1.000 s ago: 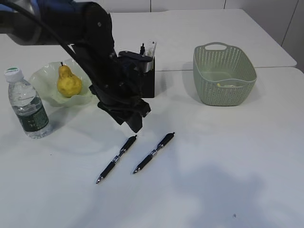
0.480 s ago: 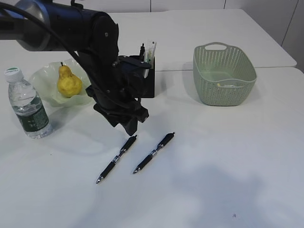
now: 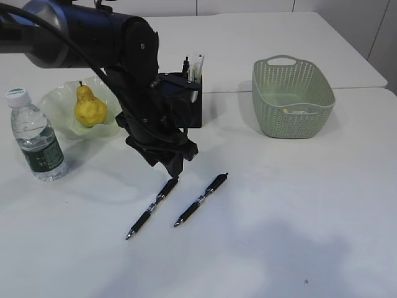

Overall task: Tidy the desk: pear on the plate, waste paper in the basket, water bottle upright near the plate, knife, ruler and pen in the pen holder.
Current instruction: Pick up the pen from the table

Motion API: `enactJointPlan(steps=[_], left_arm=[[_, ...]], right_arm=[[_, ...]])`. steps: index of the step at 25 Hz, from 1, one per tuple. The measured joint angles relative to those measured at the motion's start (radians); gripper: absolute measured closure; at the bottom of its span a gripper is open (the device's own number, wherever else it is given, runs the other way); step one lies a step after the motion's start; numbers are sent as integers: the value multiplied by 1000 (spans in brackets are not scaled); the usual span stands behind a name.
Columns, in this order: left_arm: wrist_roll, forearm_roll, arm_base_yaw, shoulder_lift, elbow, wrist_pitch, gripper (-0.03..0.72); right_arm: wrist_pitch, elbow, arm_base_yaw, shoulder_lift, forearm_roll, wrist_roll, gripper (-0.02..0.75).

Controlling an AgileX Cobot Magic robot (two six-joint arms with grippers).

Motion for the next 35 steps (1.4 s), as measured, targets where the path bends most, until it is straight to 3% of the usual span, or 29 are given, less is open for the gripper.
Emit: enactJointPlan(steps=[25, 35], left_arm=[[-64, 85, 0, 99, -2, 40, 319], [-91, 138, -32, 102, -2, 10, 319]], right_arm=[[11, 0, 0, 0, 53, 2, 439], [11, 0, 0, 0, 53, 2, 439]])
